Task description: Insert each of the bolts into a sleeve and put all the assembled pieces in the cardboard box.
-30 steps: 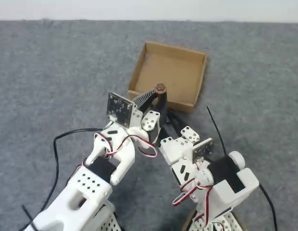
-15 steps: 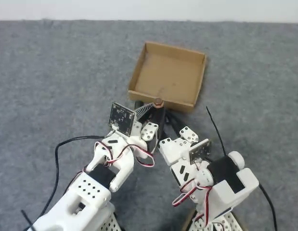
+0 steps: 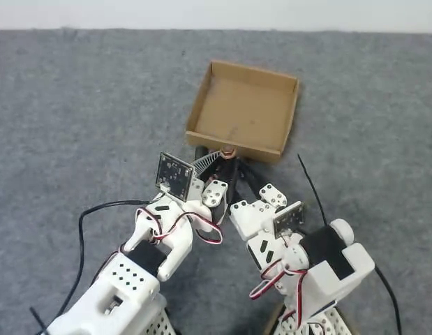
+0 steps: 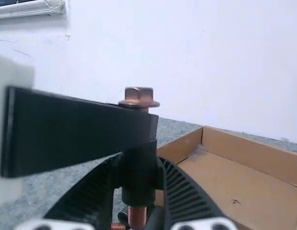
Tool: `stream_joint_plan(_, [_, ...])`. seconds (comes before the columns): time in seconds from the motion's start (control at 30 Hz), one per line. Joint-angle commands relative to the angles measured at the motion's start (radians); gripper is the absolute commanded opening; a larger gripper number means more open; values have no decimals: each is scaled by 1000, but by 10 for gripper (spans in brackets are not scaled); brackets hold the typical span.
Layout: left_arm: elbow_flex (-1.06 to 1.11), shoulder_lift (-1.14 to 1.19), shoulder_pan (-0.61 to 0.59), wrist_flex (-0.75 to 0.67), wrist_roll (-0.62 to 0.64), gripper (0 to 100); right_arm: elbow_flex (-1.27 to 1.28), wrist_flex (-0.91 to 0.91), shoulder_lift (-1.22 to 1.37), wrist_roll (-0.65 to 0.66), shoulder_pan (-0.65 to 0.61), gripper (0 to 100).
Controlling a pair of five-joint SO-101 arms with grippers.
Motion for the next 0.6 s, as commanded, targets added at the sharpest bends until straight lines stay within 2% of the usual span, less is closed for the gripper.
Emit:
stream_joint_plan(0.0, [1, -15, -9, -14, -17, 24, 23, -4, -8, 18, 4, 6])
stream_joint_plan(0.2, [2, -9, -9, -9, -15, 178, 23, -4, -10, 18, 4, 6])
stream_joint_plan(0.57, [-2, -15, -5, -9, -15, 184, 20, -4, -5, 18, 4, 6])
